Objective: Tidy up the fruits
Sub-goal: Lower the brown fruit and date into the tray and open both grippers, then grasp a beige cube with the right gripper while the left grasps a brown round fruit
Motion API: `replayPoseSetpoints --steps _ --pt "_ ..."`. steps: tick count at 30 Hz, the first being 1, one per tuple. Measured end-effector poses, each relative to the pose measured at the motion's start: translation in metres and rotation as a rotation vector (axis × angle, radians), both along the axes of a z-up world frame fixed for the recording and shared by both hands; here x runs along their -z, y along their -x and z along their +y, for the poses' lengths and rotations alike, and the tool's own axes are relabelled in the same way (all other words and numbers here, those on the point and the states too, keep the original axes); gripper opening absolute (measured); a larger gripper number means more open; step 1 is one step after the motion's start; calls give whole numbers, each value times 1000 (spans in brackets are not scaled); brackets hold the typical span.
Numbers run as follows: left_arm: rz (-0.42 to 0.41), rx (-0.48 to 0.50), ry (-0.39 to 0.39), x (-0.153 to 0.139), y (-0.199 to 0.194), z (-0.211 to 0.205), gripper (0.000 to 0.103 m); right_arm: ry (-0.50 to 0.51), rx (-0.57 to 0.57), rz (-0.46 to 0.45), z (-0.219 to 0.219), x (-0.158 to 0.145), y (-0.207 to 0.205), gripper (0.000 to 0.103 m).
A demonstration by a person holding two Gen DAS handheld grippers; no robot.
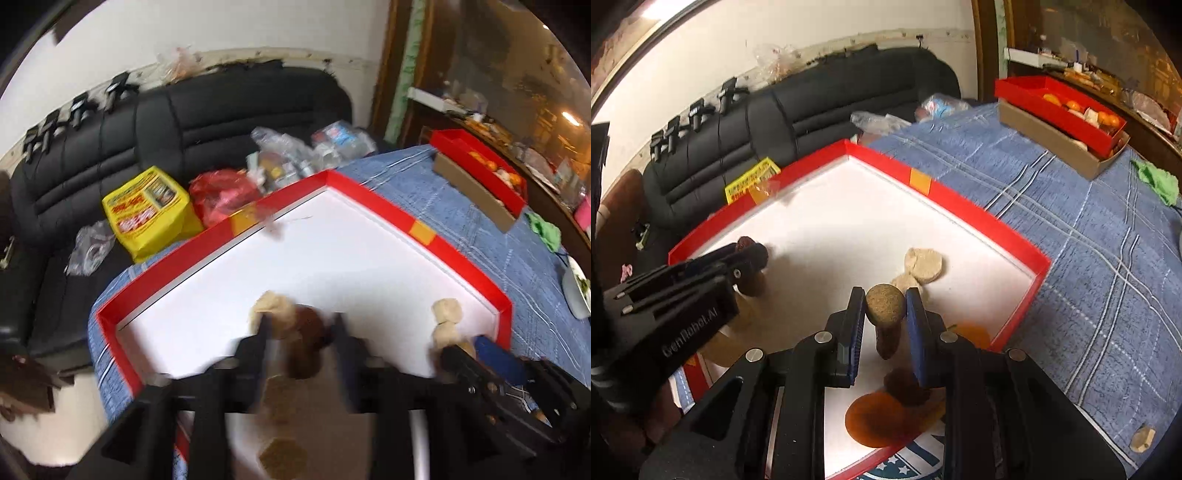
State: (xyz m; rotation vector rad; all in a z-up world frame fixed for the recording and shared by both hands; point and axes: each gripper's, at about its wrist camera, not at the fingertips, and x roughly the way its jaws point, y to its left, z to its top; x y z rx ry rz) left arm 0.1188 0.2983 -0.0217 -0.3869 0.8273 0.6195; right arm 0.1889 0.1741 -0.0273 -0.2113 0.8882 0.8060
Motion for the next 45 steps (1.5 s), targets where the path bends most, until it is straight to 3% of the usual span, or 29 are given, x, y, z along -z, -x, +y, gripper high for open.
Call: replayPoseSetpoints --steps 1,3,6,10,15,20,23,27,29,30,31,32,38,40,41,45 --pt "-9 -24 16 -1 5 3 64 7 8 -5 0 0 1 56" --pt "-25 -60 26 -3 12 6 72 -2 23 -20 -6 -4 3 72" --pt "-34 -97 53 -9 24 6 72 -19 37 -50 -21 -17 13 72" --pt "-119 -106 73 -26 46 -12 72 -52 72 -108 -64 -36 31 72" --pt "-192 64 14 -44 53 -72 72 -88 184 -153 -147 -46 43 72" --pt "-183 327 6 -37 40 -156 72 -2 375 -95 -231 -16 26 71" --pt "-139 434 -7 -24 28 -193 72 36 422 -33 -254 7 11 65" --pt "-91 486 -13 -10 16 -214 72 53 405 -21 -247 18 -3 59" --pt "-85 495 -3 -6 10 -219 72 76 395 -17 -235 22 -14 38" --pt "-86 502 -1 -5 7 -222 67 121 404 -16 -229 27 -21 18" --pt "-79 514 -6 -3 1 -226 63 133 412 -38 -227 26 -23 13" --pt "-68 532 -9 -1 -6 -232 57 118 408 -14 -230 25 -24 13" --pt "-24 599 -16 16 -45 -260 55 76 444 -36 -268 15 -2 13" --pt "0 603 -22 23 -58 -266 40 47 452 -32 -279 13 4 13" --pt "30 601 -20 30 -64 -267 23 33 456 -32 -282 12 5 13" --pt "31 602 -41 33 -64 -270 22 -20 449 -31 -288 9 5 13"
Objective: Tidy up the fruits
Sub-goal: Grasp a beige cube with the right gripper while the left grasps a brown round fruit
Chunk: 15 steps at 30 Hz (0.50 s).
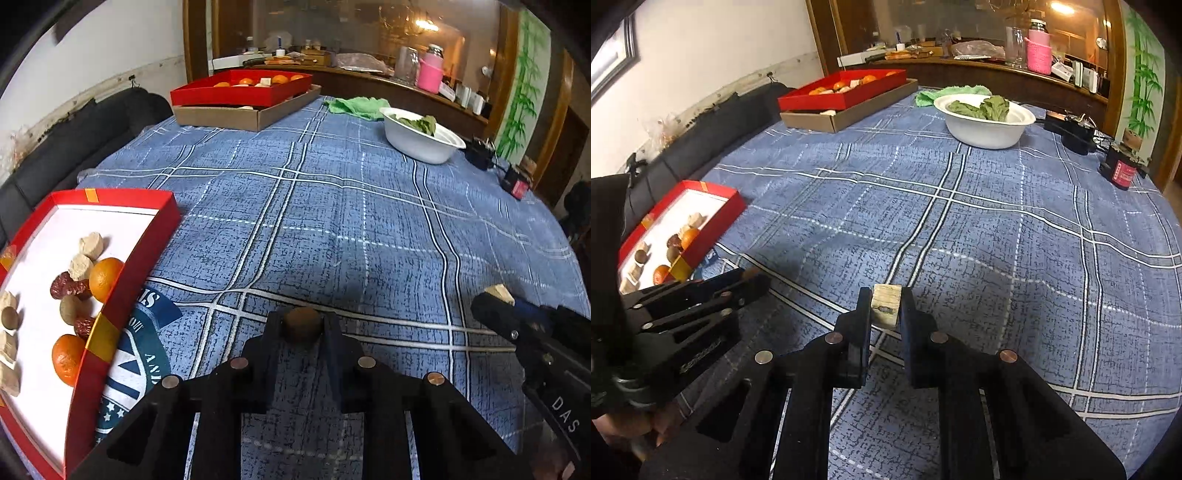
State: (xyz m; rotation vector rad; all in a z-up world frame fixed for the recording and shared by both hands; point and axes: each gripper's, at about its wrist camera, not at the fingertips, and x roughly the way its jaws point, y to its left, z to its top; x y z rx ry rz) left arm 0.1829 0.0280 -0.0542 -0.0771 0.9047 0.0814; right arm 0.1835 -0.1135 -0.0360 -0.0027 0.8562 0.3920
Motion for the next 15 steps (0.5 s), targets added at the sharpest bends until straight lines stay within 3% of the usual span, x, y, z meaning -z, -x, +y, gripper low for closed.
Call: replayPoseSetpoints --steps 9,15 --pt "-26 30 -14 -10 39 -22 22 -6 -21 -19 4 -10 10 13" --pt "-55 46 -4 -19 65 -30 22 32 -23 -43 0 -18 40 13"
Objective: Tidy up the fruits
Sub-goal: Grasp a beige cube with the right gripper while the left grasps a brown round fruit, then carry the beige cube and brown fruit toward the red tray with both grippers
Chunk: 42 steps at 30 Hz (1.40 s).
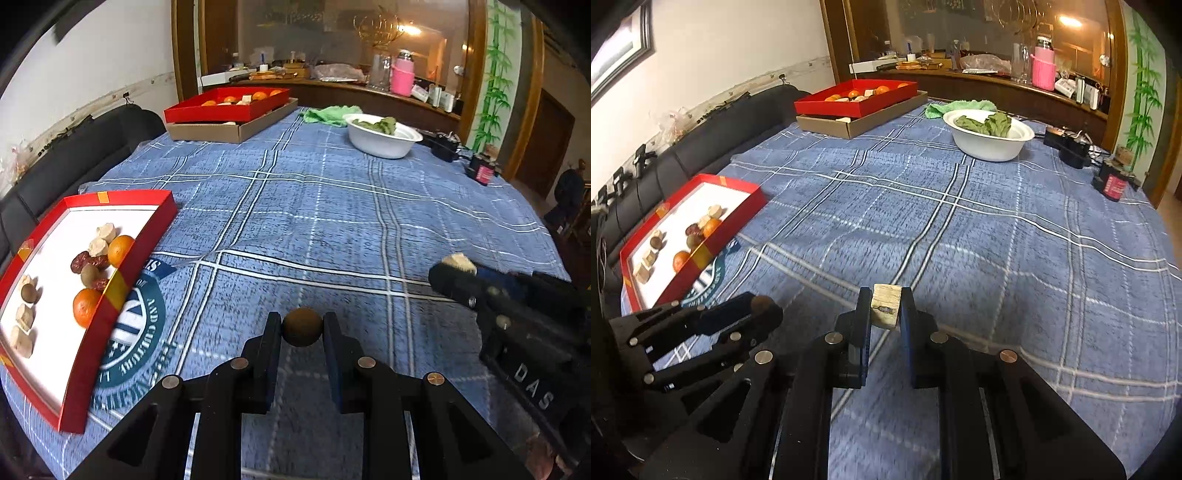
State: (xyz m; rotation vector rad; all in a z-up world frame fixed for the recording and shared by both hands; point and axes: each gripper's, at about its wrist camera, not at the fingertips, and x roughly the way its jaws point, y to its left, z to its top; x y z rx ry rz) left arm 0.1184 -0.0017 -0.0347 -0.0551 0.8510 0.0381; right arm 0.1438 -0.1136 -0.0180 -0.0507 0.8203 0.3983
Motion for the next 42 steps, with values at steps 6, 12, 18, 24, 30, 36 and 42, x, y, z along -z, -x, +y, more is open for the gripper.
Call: replayPoseSetpoints --steps 6,12,18,24,30,36,42 --pt "-19 -6 9 -4 18 3 22 27 11 -16 -9 -3 26 13" --pt "-28 -19 8 -5 27 5 22 22 18 -18 -11 -2 37 13" --pt "-32 -29 7 -7 31 6 22 19 8 -32 -8 -5 44 13" --pt "-30 -33 5 -7 34 6 22 14 7 -31 -10 -3 46 13" --pt "-24 -38 5 -5 33 7 22 9 4 -24 -10 0 45 13" --pt "-25 -45 10 -5 33 10 22 6 -3 -23 -10 0 44 13" --pt "-37 -58 18 -9 37 18 22 12 -15 -25 -6 -1 45 13"
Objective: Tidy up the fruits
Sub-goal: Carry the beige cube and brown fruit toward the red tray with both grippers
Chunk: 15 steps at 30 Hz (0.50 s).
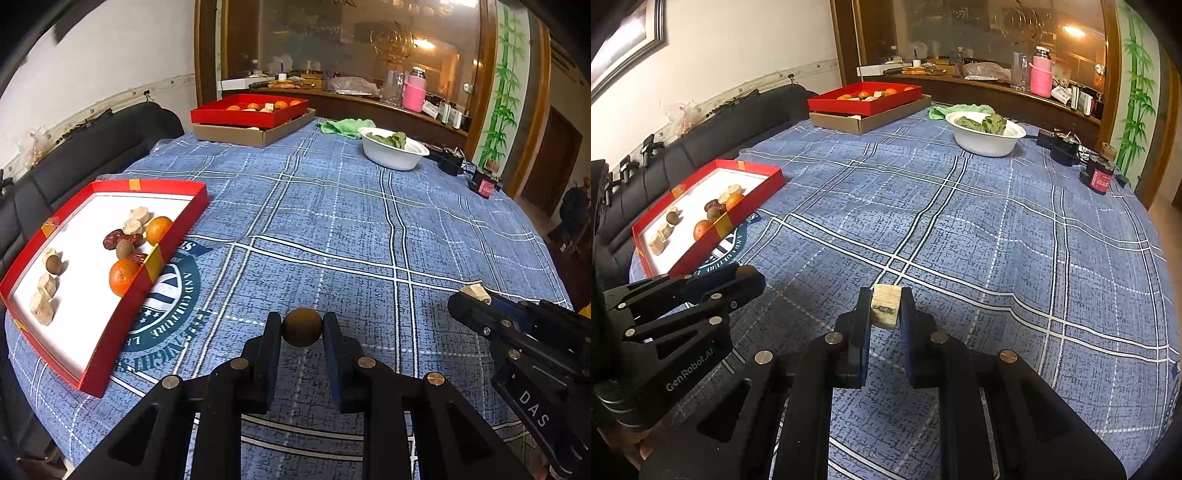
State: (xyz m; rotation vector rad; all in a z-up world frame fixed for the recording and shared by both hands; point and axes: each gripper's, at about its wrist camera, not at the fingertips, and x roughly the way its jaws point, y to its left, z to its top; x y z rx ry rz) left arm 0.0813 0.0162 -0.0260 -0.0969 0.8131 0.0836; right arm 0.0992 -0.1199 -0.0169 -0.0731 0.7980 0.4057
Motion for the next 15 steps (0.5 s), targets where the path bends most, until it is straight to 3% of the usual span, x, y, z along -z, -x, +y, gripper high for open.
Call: replayPoseSetpoints --steps 15 --pt "-40 -32 14 -14 22 27 22 19 -39 -3 16 -4 17 13"
